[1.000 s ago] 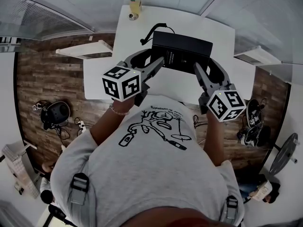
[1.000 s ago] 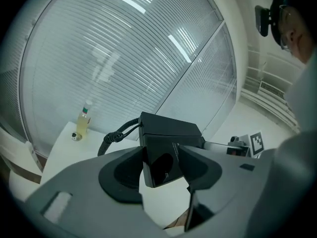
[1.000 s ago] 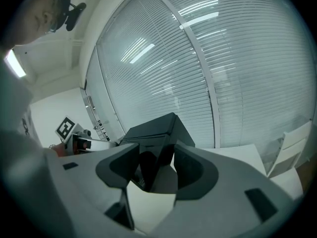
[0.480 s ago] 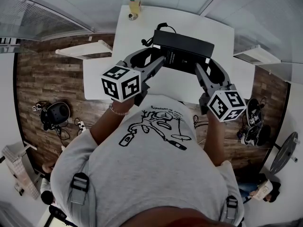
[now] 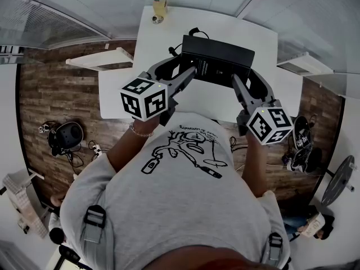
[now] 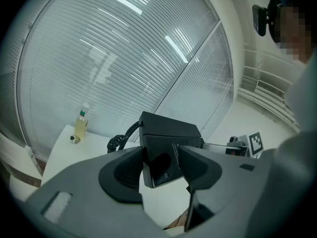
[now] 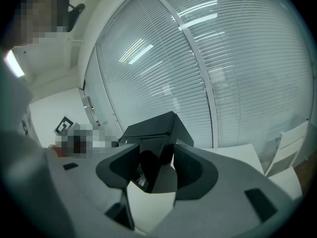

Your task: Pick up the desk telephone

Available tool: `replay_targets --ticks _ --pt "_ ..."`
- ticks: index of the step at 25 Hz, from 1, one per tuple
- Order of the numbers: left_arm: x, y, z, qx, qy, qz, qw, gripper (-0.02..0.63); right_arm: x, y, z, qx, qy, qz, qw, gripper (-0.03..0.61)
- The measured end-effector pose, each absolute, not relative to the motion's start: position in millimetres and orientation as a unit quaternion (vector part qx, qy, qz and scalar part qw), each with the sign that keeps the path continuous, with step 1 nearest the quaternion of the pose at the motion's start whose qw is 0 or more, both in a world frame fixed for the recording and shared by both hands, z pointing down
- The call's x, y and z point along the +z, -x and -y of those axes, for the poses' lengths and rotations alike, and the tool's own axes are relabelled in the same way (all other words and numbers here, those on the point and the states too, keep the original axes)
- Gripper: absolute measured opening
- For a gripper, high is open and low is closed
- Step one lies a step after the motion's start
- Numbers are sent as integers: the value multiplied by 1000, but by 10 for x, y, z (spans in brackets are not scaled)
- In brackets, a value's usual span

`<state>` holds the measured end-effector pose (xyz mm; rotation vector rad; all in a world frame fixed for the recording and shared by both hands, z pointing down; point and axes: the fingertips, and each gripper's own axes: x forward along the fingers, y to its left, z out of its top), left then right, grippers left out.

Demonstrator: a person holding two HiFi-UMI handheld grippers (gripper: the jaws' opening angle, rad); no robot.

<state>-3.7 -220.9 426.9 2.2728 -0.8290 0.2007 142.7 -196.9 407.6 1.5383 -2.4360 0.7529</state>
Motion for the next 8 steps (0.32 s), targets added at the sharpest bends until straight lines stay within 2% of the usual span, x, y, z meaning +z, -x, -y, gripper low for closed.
replay_targets --ticks 8 --pt "4277 42 2203 77 -878 320 349 219 4059 -1419 1969 250 -516 815 82 204"
